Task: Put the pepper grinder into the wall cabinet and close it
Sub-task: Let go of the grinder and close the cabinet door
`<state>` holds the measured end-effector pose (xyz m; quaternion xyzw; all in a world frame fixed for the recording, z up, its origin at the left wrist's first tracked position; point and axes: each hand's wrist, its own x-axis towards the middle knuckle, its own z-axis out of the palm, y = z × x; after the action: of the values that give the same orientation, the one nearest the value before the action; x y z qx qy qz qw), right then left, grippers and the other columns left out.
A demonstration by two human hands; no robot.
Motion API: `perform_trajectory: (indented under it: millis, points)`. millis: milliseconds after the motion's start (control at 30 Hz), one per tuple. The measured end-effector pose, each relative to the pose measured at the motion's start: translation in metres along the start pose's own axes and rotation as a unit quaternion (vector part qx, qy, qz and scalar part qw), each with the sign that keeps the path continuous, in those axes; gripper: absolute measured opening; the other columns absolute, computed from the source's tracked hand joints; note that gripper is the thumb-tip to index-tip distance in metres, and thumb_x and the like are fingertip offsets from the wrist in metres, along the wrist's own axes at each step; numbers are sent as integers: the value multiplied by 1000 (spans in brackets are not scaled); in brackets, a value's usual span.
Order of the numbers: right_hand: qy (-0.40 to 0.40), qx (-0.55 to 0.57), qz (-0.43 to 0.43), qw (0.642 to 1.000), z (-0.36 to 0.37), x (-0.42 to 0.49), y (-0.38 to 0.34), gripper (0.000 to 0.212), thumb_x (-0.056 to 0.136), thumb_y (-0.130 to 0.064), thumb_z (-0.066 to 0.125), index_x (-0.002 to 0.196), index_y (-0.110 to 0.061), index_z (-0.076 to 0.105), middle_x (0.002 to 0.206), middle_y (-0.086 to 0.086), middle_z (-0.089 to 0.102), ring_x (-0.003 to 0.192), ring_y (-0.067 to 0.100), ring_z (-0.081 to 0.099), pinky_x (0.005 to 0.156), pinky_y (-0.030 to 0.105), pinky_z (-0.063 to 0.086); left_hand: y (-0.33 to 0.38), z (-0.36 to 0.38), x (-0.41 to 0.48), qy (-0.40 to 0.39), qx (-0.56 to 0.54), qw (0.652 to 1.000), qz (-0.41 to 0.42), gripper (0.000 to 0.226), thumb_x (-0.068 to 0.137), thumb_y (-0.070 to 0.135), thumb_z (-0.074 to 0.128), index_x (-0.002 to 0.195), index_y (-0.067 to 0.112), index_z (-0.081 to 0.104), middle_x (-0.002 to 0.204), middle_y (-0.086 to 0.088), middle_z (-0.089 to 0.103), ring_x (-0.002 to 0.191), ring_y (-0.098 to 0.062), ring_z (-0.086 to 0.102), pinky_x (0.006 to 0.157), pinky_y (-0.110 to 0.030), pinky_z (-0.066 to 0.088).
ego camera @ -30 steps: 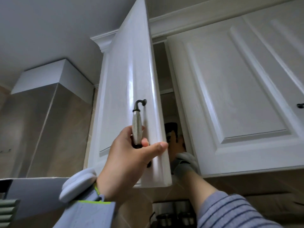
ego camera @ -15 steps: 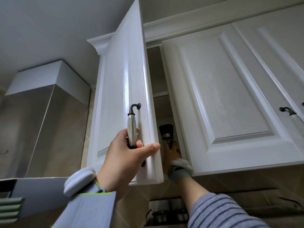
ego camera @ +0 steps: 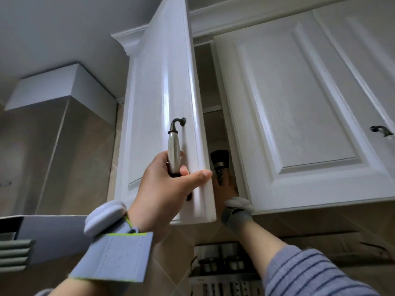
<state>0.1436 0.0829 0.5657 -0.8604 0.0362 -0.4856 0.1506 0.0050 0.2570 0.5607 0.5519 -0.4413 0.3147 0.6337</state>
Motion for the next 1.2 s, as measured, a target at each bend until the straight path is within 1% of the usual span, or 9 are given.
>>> perform_trajectory:
  millis: [67, 167, 267, 433, 600, 733, 867, 967, 1200]
  points:
    - [23, 51, -45, 997, -19, -3, -12, 60, 93, -28, 34, 147, -19, 11, 160, 7, 0, 147, 29, 0, 118, 44, 14, -3, 1, 1, 9, 7, 1000, 8, 40, 64, 19, 79, 99, 19, 57, 65, 2, 45, 56, -11, 45, 50, -21, 44]
    - [112, 143, -44, 982, -65, -15, -12, 54, 92, -21, 38, 143, -13, 24, 157, 11, 21, 141, 29, 25, 110, 34, 25, -12, 10, 4, 12, 26, 1000, 11, 41, 63, 23, 80, 97, 17, 57, 63, 3, 46, 57, -15, 45, 56, -31, 45]
    - [178, 188, -63, 964, -99, -26, -4, 46, 92, -22, 41, 136, -8, 38, 148, 14, 39, 135, 28, 37, 106, 31, 27, -24, 23, 10, 33, 58, 998, 12, 45, 58, 28, 80, 93, 13, 55, 64, 2, 47, 60, -19, 46, 63, -40, 44]
    - [150, 200, -13, 968, -124, -51, 22, 42, 91, -27, 44, 129, -10, 48, 139, 10, 52, 129, 24, 45, 103, 27, 30, -47, 52, 24, 36, 121, 992, 1, 25, 68, 19, 70, 78, 15, 48, 66, 1, 50, 64, -26, 49, 71, -46, 48]
    - [134, 210, 11, 968, -134, -56, 32, 44, 90, -31, 46, 129, -12, 49, 139, 9, 53, 129, 24, 46, 108, 34, 34, -71, 83, 36, 40, 140, 989, -27, 27, 84, 22, 50, 104, 4, 51, 92, -26, 66, 88, -42, 62, 83, -49, 49]
    - [134, 226, 24, 964, -131, -56, 34, 45, 89, -33, 47, 128, -12, 50, 136, 8, 55, 126, 24, 49, 107, 35, 36, -88, 89, 44, 28, 123, 991, -39, 28, 91, 21, 38, 105, 0, 49, 99, -36, 61, 94, -51, 58, 85, -58, 47]
    - [126, 241, 36, 962, -126, -57, 37, 44, 88, -33, 49, 127, -11, 52, 132, 9, 58, 123, 23, 51, 107, 37, 37, -97, 92, 50, 0, 106, 993, -43, 21, 90, 18, 40, 94, 0, 49, 79, -27, 55, 87, -50, 58, 83, -59, 47]
    - [124, 244, 38, 961, -122, -57, 43, 42, 87, -30, 52, 124, -11, 54, 127, 9, 61, 118, 22, 54, 105, 37, 39, -109, 96, 54, 0, 95, 994, -48, 20, 87, 18, 43, 93, 1, 53, 73, -23, 55, 76, -41, 56, 79, -55, 47]
    - [125, 253, 68, 957, -116, -58, 70, 37, 85, -27, 56, 117, -9, 59, 115, 7, 65, 107, 20, 58, 98, 30, 43, -133, 105, 58, -3, 85, 995, -57, 28, 88, 20, 45, 112, 11, 57, 90, -30, 66, 91, -43, 62, 84, -52, 50]
